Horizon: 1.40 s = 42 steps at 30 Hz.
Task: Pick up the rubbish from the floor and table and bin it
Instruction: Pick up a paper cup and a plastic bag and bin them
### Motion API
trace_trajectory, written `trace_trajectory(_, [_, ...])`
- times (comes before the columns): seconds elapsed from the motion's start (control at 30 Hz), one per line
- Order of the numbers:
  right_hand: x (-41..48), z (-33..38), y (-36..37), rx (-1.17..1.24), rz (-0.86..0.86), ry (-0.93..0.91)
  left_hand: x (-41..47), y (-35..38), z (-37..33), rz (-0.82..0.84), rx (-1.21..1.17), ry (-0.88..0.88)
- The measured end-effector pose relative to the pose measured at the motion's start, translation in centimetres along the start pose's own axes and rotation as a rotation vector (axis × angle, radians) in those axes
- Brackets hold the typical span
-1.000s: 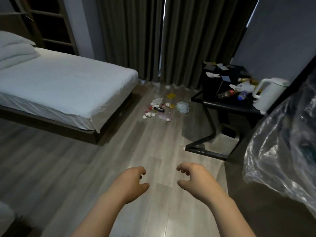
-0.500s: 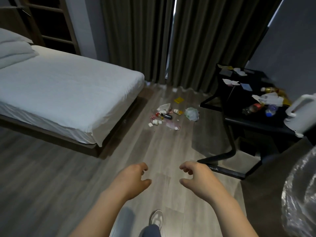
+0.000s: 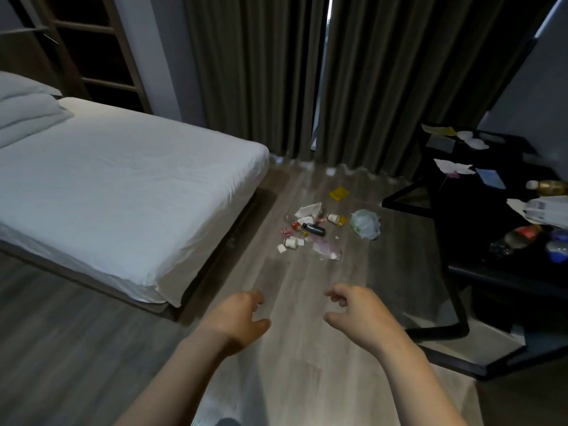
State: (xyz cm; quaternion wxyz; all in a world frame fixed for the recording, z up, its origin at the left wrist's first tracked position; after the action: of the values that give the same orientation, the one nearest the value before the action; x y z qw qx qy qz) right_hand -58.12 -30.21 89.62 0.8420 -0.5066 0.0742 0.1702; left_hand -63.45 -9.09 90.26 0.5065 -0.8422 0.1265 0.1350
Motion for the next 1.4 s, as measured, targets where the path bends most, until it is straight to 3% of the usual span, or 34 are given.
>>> trace_trajectory(0.77, [36.1, 1.4, -5.5, 0.12, 0.034, 0.271, 40.5, -16.0, 5.9, 0.132, 0.062, 0.108])
trace_trajectory(0.93, [43.4, -1.7, -7.6, 0.138, 0.046, 0.308, 48.6, -15.5, 4.6, 0.221, 0.057, 0.1])
trace_trajectory(1.4, [68.3, -13.5, -15.6, 0.145, 0.083, 0.23, 72.7, -14.0, -1.5, 0.213, 0.087, -0.046])
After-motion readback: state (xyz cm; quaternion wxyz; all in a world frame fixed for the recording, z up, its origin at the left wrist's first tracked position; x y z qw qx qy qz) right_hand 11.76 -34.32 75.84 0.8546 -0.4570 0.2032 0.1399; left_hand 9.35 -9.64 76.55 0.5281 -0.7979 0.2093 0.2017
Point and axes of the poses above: each hand's wrist, its own x-axis towards the middle knuckle, its own y-axis out of the palm, z = x × y, the point moved 3 cm from there along x, towards the middle knuckle, and after that the axes turned 5 degrees about y, right-handed, at the moved point
